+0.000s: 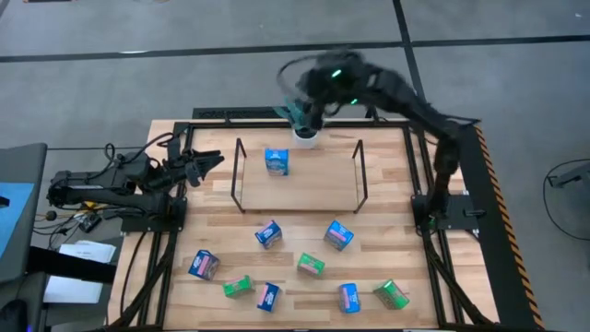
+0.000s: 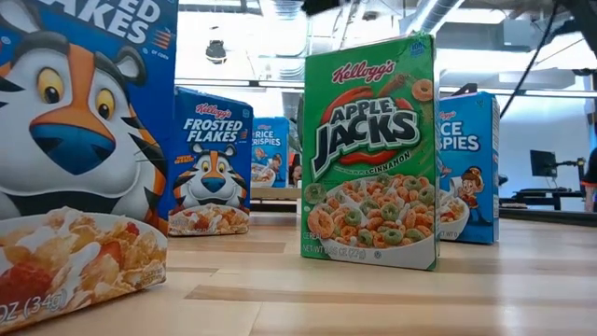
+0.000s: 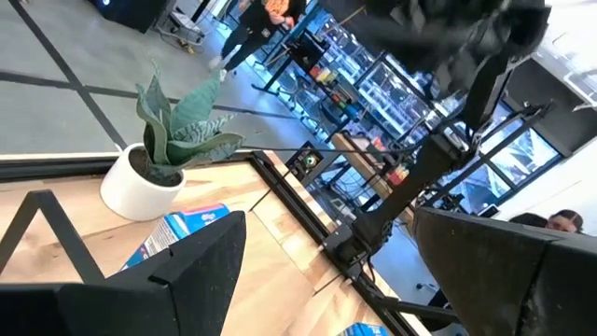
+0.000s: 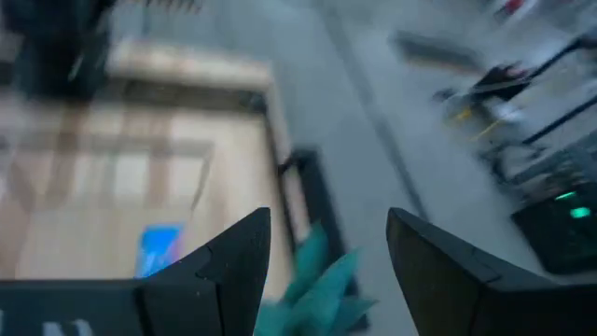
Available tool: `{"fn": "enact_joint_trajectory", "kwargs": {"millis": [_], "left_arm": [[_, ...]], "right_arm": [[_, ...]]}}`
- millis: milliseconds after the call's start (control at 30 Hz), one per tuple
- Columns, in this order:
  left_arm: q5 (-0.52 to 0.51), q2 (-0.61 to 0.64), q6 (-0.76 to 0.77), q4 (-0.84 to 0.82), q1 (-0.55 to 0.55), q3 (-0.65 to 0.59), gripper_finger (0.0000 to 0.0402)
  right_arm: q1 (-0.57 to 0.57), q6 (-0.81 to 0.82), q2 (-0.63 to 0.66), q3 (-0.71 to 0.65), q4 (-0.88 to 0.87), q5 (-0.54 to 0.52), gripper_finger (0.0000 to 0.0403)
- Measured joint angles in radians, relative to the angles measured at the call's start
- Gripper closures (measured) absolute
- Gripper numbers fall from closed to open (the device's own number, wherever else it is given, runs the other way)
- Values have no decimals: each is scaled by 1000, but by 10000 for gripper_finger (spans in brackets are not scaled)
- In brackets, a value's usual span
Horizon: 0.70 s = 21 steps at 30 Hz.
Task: Stack cereal on shelf
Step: Put the top right light blue cereal box on the shelf
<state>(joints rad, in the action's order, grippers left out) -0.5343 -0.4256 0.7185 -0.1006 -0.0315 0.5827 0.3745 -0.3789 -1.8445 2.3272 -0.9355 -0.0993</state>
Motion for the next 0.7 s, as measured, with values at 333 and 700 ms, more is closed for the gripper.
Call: {"fn": "enact_joint_trajectory", "kwargs": {"millis": [333, 700], "left_arm": [[0, 0, 1, -9, 0, 0, 102], [1, 0, 26, -9, 0, 0, 102]], "right_arm": [[114, 146, -56, -2, -9, 224, 164], [87, 90, -49, -4, -11, 259, 164]]}}
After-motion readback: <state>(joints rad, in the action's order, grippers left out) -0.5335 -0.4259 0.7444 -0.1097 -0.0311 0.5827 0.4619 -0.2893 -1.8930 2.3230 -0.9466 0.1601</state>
